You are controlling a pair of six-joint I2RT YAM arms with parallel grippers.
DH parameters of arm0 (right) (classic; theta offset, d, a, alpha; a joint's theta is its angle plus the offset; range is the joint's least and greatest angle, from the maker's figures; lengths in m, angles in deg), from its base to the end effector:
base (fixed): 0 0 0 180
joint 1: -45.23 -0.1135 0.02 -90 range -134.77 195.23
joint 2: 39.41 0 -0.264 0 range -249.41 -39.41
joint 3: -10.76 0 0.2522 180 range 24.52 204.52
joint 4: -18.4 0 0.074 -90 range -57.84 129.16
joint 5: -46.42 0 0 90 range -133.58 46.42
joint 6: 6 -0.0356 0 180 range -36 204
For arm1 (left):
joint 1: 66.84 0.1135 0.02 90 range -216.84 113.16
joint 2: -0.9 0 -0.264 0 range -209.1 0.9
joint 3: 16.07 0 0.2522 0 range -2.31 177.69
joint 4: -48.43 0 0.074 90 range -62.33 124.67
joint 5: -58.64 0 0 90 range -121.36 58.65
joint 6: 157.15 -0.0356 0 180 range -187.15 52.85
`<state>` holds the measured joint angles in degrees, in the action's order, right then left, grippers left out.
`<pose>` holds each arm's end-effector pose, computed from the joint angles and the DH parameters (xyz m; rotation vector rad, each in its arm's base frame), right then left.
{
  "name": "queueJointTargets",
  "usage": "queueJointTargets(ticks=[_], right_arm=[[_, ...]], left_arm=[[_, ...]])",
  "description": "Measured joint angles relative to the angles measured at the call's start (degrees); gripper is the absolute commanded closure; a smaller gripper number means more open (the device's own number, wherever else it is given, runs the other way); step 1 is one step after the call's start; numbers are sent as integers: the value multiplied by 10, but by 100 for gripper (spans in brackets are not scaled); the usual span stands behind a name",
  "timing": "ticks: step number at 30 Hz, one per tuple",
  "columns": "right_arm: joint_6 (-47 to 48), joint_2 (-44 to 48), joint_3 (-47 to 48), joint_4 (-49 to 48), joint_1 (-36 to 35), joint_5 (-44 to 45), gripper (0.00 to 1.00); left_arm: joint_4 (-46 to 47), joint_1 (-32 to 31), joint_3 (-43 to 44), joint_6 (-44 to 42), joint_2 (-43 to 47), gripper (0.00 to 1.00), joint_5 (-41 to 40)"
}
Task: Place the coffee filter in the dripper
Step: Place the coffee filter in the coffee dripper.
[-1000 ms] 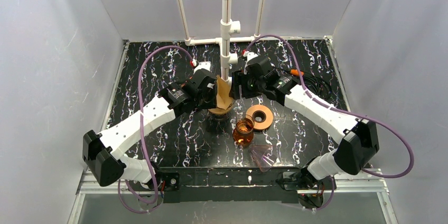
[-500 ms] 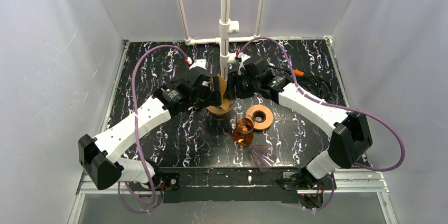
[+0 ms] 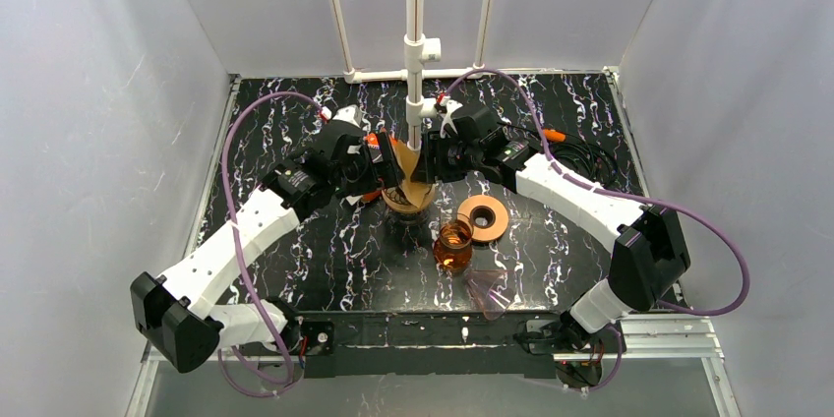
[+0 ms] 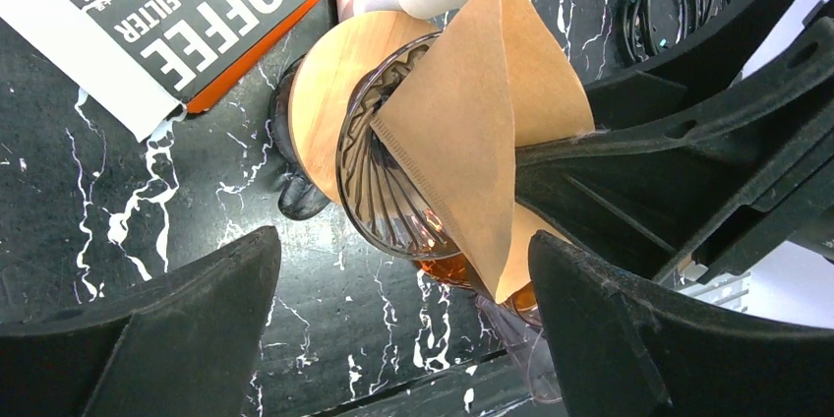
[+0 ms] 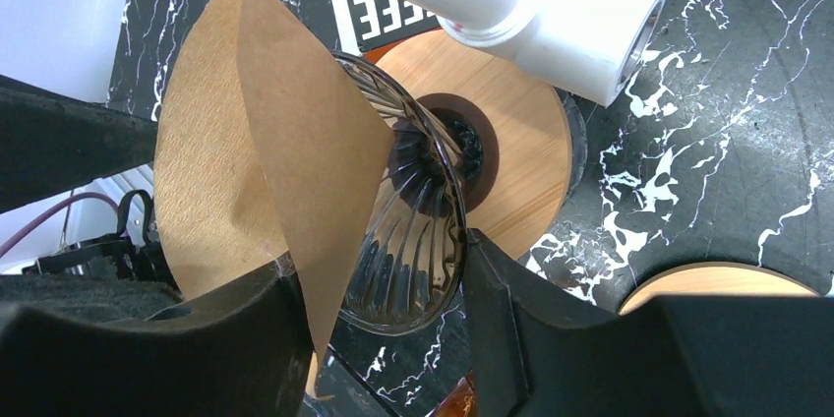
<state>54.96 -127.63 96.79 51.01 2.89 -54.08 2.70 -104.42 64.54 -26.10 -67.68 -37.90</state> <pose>0.2568 0.2428 0.3055 -0.3779 2.2827 0.8773 0.2095 -0.1561 0.3511 -0.1357 2.2277 -0.6576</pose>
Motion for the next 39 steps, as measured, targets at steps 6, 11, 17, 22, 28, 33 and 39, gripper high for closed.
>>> queueJointTargets(ticks=[6,11,17,22,28,33,39], right_arm=[[-5,0,0,-2,0,0,50],[-6,0,0,-5,0,0,49],[-7,0,0,-5,0,0,41],[-7,0,0,-6,0,0,28],[-5,0,0,-6,2,9,25],[-3,-2,0,-7,2,11,34],[6,-3,0,-8,2,18,36]], left_arm=[[24,25,-21,15,-3,4,32],[45,35,-36,25,-4,2,65],[67,36,-36,26,-4,2,84],[59,36,-23,24,-21,2,84],[18,36,25,7,-75,13,57],[1,36,33,-8,-95,28,41],[-19,35,38,-31,-108,34,29]])
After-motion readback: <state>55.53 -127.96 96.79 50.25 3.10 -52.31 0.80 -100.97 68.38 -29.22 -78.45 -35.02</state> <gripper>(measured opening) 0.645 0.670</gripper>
